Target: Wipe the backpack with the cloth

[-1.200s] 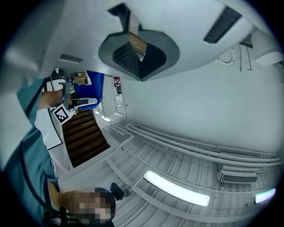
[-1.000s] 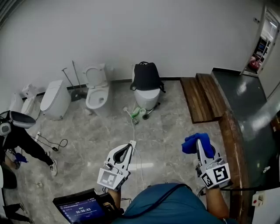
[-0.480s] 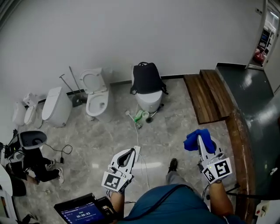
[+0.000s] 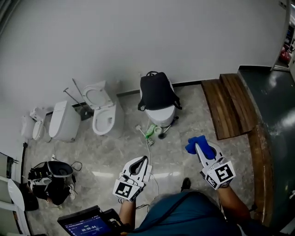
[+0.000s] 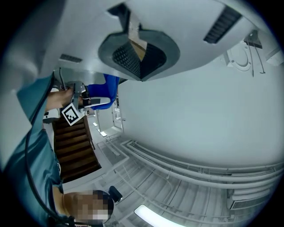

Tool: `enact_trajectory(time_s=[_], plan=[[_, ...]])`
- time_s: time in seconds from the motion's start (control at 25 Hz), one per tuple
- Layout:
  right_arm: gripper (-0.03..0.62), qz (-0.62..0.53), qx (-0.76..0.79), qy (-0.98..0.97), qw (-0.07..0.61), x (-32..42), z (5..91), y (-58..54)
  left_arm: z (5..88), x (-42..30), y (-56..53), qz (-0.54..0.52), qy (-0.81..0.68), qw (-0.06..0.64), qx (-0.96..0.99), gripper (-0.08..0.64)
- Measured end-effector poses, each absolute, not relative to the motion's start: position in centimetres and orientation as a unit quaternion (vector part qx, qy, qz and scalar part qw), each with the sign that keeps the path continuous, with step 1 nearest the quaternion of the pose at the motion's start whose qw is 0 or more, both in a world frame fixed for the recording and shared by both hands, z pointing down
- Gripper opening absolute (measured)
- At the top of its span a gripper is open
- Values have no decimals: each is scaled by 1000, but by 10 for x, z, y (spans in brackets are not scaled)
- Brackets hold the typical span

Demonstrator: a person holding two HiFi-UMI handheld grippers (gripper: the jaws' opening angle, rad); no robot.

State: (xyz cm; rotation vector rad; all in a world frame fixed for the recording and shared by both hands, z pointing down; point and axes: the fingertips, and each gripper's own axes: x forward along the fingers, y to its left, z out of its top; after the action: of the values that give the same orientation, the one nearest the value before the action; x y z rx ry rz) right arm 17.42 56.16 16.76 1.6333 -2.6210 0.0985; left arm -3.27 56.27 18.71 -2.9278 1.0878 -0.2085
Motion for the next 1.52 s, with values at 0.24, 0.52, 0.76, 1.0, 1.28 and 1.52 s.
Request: enact_trajectory(time_s=[0.24, 0.52, 0.76, 1.0, 1.28, 1.52], plan=[[20, 54, 519, -853, 28, 193, 168, 478, 193, -5, 489, -86, 354, -13, -931, 3], [20, 63, 518, -851, 58, 197, 195, 370, 227, -8, 370, -93, 357, -31, -929, 3], [20, 31, 544, -837, 47, 193, 206, 254, 255, -8, 237, -61, 336, -33, -939, 3], [20, 19, 552, -833, 45, 180, 213, 141, 254, -3, 111, -42, 303, -9, -952, 3], [20, 79, 536, -838, 66, 190, 276, 42, 276, 8, 22, -66, 300, -15, -951, 3], [20, 166, 529, -827, 92, 222, 383, -30, 305, 24, -31, -123, 317, -35, -940, 3]])
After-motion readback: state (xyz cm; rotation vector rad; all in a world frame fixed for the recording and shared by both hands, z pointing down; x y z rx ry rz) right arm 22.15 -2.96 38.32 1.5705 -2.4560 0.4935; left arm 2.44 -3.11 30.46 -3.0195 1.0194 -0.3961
